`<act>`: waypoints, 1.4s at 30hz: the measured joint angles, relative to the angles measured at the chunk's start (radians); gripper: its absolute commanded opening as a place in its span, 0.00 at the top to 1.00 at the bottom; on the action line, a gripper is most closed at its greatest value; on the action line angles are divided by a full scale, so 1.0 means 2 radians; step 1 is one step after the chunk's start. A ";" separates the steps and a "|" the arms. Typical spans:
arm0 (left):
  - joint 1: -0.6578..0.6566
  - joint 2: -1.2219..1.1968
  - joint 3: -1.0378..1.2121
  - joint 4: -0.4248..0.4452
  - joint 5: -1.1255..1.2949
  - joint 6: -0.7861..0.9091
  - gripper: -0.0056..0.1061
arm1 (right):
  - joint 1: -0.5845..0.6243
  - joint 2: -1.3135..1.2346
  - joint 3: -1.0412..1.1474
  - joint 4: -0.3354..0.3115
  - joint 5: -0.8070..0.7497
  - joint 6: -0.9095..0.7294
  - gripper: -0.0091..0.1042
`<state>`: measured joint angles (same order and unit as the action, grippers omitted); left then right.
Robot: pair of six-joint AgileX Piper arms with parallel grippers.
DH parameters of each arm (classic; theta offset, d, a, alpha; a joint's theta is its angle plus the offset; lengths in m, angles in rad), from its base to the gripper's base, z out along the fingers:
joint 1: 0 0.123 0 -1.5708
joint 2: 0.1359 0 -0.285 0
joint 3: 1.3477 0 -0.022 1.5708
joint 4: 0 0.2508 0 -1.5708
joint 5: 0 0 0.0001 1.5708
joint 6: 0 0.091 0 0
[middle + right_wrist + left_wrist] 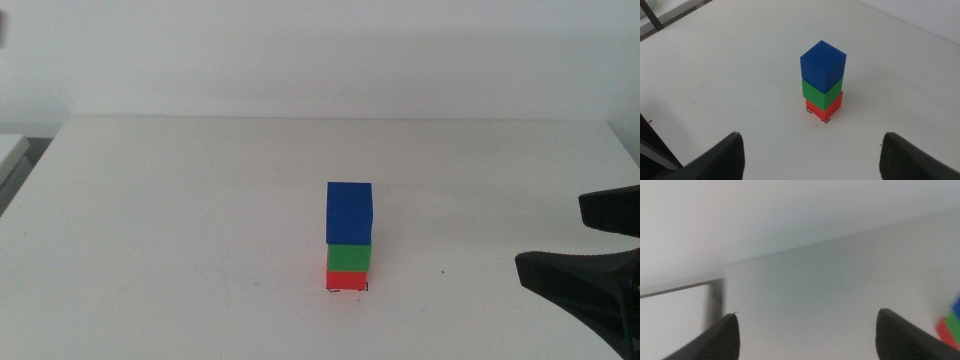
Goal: Stack red cubes first, then green, then blue cubes in a specific spot.
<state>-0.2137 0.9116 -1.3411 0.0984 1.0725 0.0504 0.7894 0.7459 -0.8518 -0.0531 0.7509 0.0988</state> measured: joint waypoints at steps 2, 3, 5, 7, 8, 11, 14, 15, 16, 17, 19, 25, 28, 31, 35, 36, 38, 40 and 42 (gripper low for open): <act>0.026 -0.025 0.009 -0.004 -0.005 0.005 0.14 | 0.000 0.000 0.000 0.000 -0.001 0.000 0.10; 0.035 -0.033 0.012 -0.006 -0.005 0.007 0.14 | 0.000 0.000 0.000 0.000 -0.001 0.000 0.10; 0.042 -0.044 0.013 -0.008 -0.006 0.010 0.14 | 0.000 0.000 0.000 0.000 -0.001 0.000 0.10; 0.045 -0.051 0.013 -0.011 -0.008 0.011 0.14 | 0.000 0.000 0.000 0.000 -0.001 0.000 0.10; 0.045 -0.054 0.013 -0.011 -0.013 0.012 0.14 | 0.000 0.000 0.000 0.000 -0.001 0.000 0.10; 0.047 -0.062 0.013 -0.012 -0.019 0.012 0.14 | 0.000 0.000 0.000 0.000 -0.001 0.000 0.10; 0.047 -0.064 0.013 -0.012 -0.022 0.012 0.14 | 0.000 0.000 0.000 0.000 -0.001 0.000 0.10; 0.047 -0.064 0.013 -0.012 -0.021 0.012 0.14 | 0.000 0.000 0.000 0.000 -0.001 0.000 0.10; 0.047 -0.064 0.015 -0.012 -0.022 0.012 0.14 | 0.000 0.000 0.000 0.000 -0.001 0.000 0.10; 0.047 -0.064 0.019 -0.013 -0.023 0.012 0.14 | 0.000 0.000 0.000 0.000 -0.002 0.000 0.10; 0.047 -0.066 0.031 -0.024 -0.024 0.012 0.14 | 0.000 0.000 0.008 0.002 -0.005 0.000 0.10; 0.047 -0.113 0.130 -0.058 -0.109 0.012 0.14 | -0.022 -0.002 0.077 0.005 -0.078 0.000 0.10; 0.047 -0.149 0.202 -0.049 -0.182 0.012 0.14 | -0.069 -0.008 0.113 0.044 -0.167 0.000 0.10; 0.047 -0.188 0.286 -0.049 -0.243 0.012 0.14 | -0.141 -0.020 0.149 0.089 -0.266 0.000 0.10; 0.047 -0.253 0.395 -0.053 -0.293 0.012 0.14 | -0.243 -0.066 0.212 0.088 -0.350 0.000 0.10; 0.047 -0.267 0.416 -0.053 -0.301 0.012 0.14 | -0.261 -0.082 0.226 0.081 -0.356 0.000 0.10; 0.047 -0.305 0.468 -0.056 -0.318 0.012 0.14 | -0.298 -0.133 0.263 0.063 -0.362 0.000 0.10; 0.047 -0.340 0.514 -0.066 -0.331 0.012 0.14 | -0.325 -0.185 0.295 0.054 -0.363 0.000 0.10; 0.047 -0.378 0.548 -0.073 -0.342 0.012 0.14 | -0.342 -0.243 0.329 0.050 -0.364 0.000 0.10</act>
<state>-0.1203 0.1549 -0.2453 -0.0473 0.3877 0.0752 0.1062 0.2598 -0.1935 0.0473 0.0225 0.0988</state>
